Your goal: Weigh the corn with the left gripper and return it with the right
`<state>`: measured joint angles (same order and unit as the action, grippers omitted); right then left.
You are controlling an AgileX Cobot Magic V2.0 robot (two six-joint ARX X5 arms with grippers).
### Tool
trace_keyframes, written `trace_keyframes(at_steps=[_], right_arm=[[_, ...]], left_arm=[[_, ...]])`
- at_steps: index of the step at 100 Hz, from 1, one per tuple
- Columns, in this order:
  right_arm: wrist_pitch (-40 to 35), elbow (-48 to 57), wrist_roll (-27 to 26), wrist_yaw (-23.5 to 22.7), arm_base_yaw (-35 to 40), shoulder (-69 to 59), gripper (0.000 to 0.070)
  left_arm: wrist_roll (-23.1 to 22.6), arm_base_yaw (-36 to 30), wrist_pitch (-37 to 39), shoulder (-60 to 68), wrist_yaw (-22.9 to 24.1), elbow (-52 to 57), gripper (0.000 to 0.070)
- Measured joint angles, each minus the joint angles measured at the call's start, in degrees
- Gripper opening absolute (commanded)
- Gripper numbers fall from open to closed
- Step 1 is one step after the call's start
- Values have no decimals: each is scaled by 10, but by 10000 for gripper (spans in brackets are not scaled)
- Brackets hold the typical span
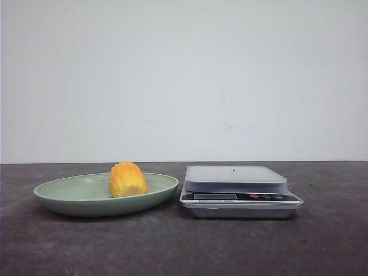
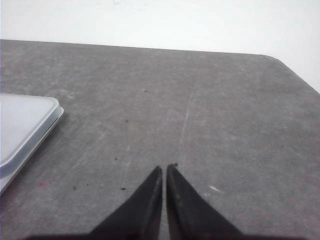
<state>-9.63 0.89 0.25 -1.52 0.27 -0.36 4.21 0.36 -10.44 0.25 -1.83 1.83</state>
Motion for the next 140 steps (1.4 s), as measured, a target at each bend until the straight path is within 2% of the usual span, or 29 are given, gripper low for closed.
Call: trace_keyframes(at_steps=[30,52,62,72,91,114,117,119,125,129,133,140], right_arm=[[-2,0,-1,0,0,0,7],[-2,0,-20,0,0,0,6],[-2,0,-38,0,0,0,4],[-27,14,-57,1,0,-2,3],[-17,115,-110,15,0,-56,3],[-55,288,-134,-6,0,-227,7],[-61,310,-136,-14,0,-250,27],[-65,324,-136,-21,0,-265,65],[-78,365,-136,-45,0,-305,256],[-89,389,-136,-61,0,-328,382],[-99,410,-136,-76,0,-349,450],[-110,438,-137,-101,1,-377,453]], left_arm=[[0,0,0,0,0,0,16],[5,0,0,0,0,0,11],[25,0,13,0,0,0,12],[64,0,79,0,0,1,14],[148,0,65,48,4,82,15],[169,0,2,224,-4,254,23],[169,0,-7,249,-16,280,61],[169,0,-10,266,-26,297,110],[170,0,-16,313,-56,346,334],[170,0,-21,340,-77,377,441],[171,-1,-27,364,-101,407,451],[170,-6,-40,396,-141,449,431]])
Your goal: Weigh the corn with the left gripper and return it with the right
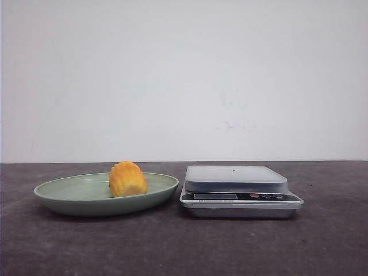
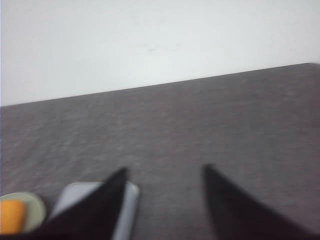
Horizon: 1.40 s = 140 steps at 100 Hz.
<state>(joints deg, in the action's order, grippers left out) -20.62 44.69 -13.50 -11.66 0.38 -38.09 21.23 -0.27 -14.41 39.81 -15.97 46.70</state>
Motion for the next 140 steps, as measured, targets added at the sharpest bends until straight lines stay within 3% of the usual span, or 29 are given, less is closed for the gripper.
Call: trace_keyframes(at_steps=[22,47,58,100,117,140], right_arm=[[-40,56,0,-32,27,-36,453],[-51,78,0,-32,71,-38,454],[-60,78,0,-32,87,-38,466],[-70,78,1,-32,102,-38,512],[-70,78,3,-32,102,-37,512],[-68,78,9,-32,102,-35,512]], left_arm=[[-8,-80,-31,61,-17,57,431],[-33,-216,-26,173,115,57,432],[-41,-253,-5,244,146,57,432],[-3,-326,87,456,189,57,435],[4,-345,91,490,231,57,437],[15,-353,89,526,238,57,437]])
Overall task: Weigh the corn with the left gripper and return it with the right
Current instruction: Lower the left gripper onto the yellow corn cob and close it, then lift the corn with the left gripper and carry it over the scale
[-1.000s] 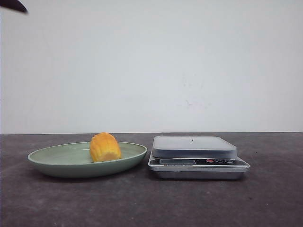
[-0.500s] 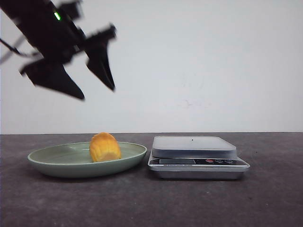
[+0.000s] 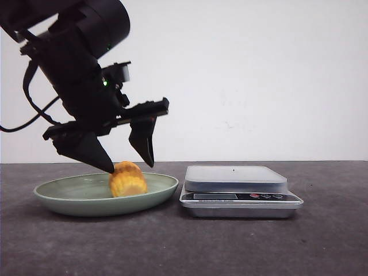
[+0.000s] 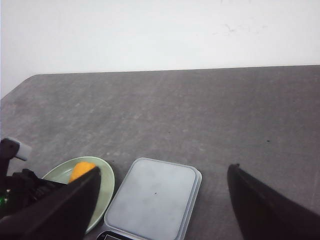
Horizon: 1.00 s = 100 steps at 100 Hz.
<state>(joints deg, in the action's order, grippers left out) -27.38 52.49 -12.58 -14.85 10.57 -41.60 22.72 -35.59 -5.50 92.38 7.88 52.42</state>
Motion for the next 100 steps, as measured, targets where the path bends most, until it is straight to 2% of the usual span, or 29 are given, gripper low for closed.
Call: trace_keyframes(at_steps=[28,32,37,50,80,100], right_arm=[[0,0,3,-1,0,0,512],[0,0,3,-1,0,0,512],[0,0,3,-1,0,0,511],[0,0,3,-1,0,0,511],[-3,0,4,-1,0,0,511],[-3,0,4,-1,0,0,511]], left_arm=[[23,0,-11,31,2,0,423],[24,0,-12,32,2,0,370],[26,0,-12,32,1,0,250],[29,0,-10,32,2,0,0],[21,0,-27,-24,-3,4,3],[-1,-24,-78,-90,-5,94,4]])
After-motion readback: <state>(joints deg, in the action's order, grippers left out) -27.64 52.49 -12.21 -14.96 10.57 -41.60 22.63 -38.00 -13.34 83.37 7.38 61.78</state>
